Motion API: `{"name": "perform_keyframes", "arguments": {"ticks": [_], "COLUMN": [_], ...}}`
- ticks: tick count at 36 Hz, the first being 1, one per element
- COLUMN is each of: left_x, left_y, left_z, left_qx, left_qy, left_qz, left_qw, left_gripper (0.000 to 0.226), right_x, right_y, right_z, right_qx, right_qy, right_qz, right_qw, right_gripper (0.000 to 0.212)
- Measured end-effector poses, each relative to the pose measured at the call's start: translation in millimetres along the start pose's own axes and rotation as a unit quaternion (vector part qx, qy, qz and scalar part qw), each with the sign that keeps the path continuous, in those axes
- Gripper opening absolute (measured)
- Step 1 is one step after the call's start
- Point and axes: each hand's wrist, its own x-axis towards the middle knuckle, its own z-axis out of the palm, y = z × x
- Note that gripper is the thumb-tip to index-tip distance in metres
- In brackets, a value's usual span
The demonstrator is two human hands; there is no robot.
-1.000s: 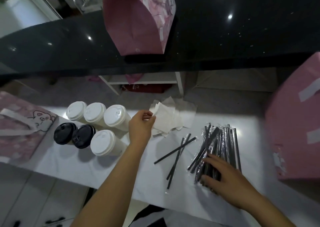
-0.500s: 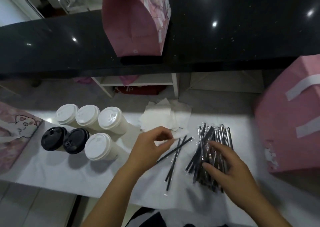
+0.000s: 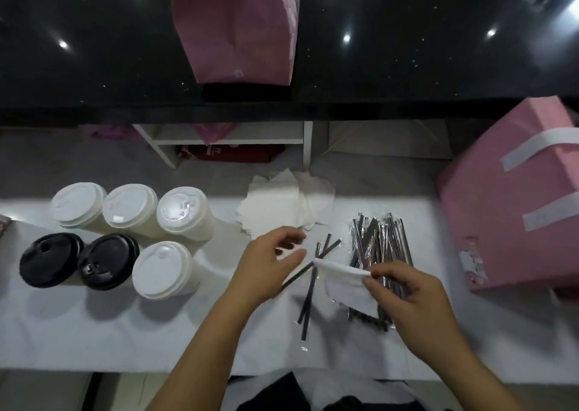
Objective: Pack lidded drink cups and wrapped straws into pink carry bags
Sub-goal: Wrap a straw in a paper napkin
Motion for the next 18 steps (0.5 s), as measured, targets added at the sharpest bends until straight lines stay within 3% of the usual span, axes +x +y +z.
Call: {"name": "perform_keyframes", "arguments": {"ticks": [3,7,11,18], "left_x": [15.8,30.8,39.4,46.5], "left_y": [-34.0,-62.0,-67.6,-67.2], "left_z": [-7.6,-9.6,-7.8,-15.2], "left_qx": [0.031,0.04,0.008,-0.034], "left_qy": [0.097,0.124,0.148,0.186], "left_qz": [-0.085,-0.159,-0.165,-0.149], "left_qw": [0.991,0.979,0.975,0.971], "left_gripper": [0.029,0.046,0.048,0.026], "right_x": [-2.1,-7.9,-14.2,-17.9], "right_y": [-3.0,-0.6,-3.5,-7.5], "right_z": [4.8,11.7,20.1,24.1], "right_qx": [-0.01,-0.042,-0.054,-0.007], "right_qy": [0.021,0.011,0.012,0.039], "right_qz": [0.009,0.01,0.014,0.04], "right_qw": [1.0,0.999,0.998,0.998], "right_gripper": [0.03,0.029,0.026,0.029]}}
